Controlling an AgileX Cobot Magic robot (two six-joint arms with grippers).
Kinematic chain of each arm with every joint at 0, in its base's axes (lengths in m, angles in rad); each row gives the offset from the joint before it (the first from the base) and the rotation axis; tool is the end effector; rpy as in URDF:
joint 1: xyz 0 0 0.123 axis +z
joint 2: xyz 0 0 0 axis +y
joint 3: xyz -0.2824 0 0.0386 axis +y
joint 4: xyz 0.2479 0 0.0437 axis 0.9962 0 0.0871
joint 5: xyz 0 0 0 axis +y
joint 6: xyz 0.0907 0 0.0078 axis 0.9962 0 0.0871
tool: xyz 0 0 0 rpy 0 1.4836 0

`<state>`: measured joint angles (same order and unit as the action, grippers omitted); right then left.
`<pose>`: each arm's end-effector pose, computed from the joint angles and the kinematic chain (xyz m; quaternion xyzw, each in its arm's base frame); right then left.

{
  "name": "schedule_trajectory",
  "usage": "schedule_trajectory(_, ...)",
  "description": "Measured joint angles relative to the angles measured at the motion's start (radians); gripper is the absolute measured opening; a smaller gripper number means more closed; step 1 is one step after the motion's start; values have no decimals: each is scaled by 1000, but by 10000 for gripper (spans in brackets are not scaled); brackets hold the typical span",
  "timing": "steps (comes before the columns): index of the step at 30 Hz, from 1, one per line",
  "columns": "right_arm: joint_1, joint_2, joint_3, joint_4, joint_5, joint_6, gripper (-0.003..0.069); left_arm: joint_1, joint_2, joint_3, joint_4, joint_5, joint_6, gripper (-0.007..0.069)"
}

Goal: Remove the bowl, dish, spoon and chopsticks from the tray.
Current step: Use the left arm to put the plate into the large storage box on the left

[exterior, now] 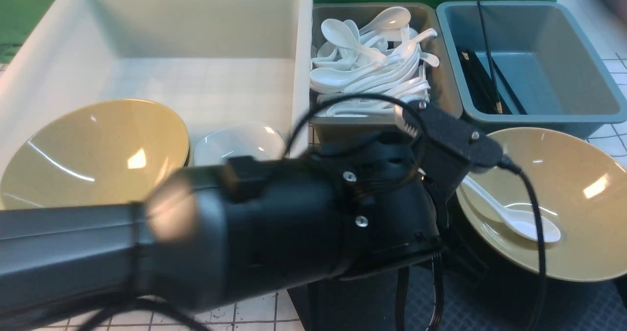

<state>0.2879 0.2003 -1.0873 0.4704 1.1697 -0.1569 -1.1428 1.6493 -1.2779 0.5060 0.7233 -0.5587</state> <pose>-0.0727 0.0181 0.4241 -0.2300 0.7184 0.2635 0.6013 0.1752 -0.3137 0.2825 0.3963 0.8520 -0.0630 0.3363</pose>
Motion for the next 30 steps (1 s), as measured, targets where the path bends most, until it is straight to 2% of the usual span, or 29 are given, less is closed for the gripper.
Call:
schedule_trajectory(7, 0, 0, 0, 9, -5, 0, 165, -38, -152, -8, 16, 15, -1, 15)
schedule_trajectory(11, 0, 2, 0, 10, -12, -4, 165, -24, -253, -50, 50, 110, 40, 15)
schedule_trajectory(14, 0, 19, 0, 15, -12, -19, 165, 68, -334, -60, 26, 201, 154, 15)
schedule_trajectory(18, 0, 41, 0, 21, -12, -42, 165, 228, -384, -56, -86, 263, 337, 15)
schedule_trajectory(19, 0, 45, 0, 23, -12, -52, 165, 301, -391, -48, -130, 261, 428, 15)
schedule_trajectory(20, 0, 46, 0, 24, -12, -55, 165, 311, -391, -46, -136, 260, 442, 15)
schedule_trajectory(22, 0, 55, 0, 30, -12, -73, 165, 441, -387, -3, -220, 216, 611, 15)
schedule_trajectory(23, 0, 56, 0, 31, -12, -79, 165, 475, -380, 13, -245, 195, 673, 15)
schedule_trajectory(27, 0, 58, 0, 32, -15, -85, 165, 547, -332, 91, -331, 127, 895, 15)
schedule_trajectory(30, 0, 58, 0, 33, -15, -86, 165, 577, -296, 114, -363, 89, 992, 15)
